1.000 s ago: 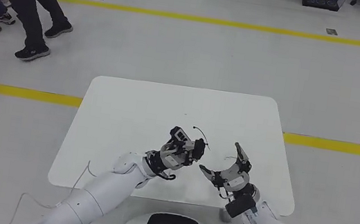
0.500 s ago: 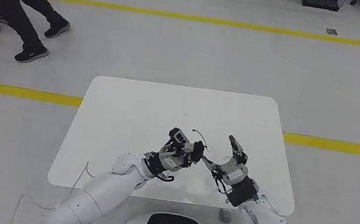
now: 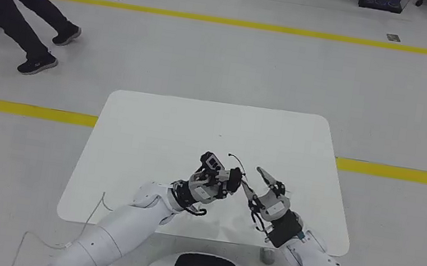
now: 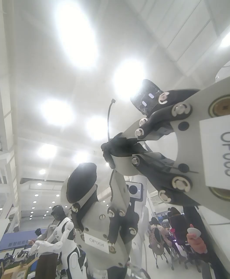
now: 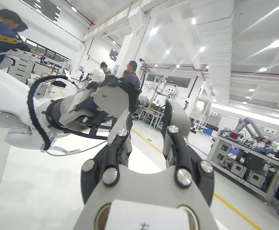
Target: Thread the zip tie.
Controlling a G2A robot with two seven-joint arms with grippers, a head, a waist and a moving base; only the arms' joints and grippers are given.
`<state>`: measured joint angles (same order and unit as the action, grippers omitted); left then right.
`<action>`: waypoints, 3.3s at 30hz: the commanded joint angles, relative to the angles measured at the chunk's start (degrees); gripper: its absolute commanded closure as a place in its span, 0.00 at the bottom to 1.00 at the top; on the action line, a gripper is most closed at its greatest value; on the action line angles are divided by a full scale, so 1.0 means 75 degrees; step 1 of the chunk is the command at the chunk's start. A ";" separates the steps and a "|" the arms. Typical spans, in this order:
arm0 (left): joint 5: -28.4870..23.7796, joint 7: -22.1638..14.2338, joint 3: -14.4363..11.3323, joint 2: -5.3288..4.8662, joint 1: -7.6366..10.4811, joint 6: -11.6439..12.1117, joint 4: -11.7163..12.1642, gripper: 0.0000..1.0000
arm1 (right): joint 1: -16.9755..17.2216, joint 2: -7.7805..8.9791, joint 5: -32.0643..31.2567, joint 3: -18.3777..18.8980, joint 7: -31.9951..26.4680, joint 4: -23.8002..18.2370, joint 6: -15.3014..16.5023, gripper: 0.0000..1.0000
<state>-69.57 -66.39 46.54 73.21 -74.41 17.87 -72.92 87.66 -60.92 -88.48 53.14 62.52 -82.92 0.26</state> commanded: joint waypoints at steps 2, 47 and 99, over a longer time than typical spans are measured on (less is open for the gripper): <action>0.0000 0.0000 0.0000 0.0000 0.0000 0.0000 0.0000 1.00 | -0.0011 -0.0026 -0.0044 -0.0002 0.0045 -0.0006 0.0032 0.73; 0.0000 0.0000 0.0000 0.0000 0.0000 0.0000 0.0000 1.00 | 0.0037 -0.0022 -0.0196 -0.0105 0.0074 -0.0076 -0.0181 1.00; 0.0000 0.0000 0.0000 0.0000 0.0000 0.0000 0.0000 1.00 | 0.0167 -0.0067 -0.0196 -0.0112 -0.0088 0.0469 0.0124 1.00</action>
<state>-69.57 -66.39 46.54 73.21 -74.41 17.86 -72.92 88.95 -61.43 -89.95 52.35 61.90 -79.49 1.21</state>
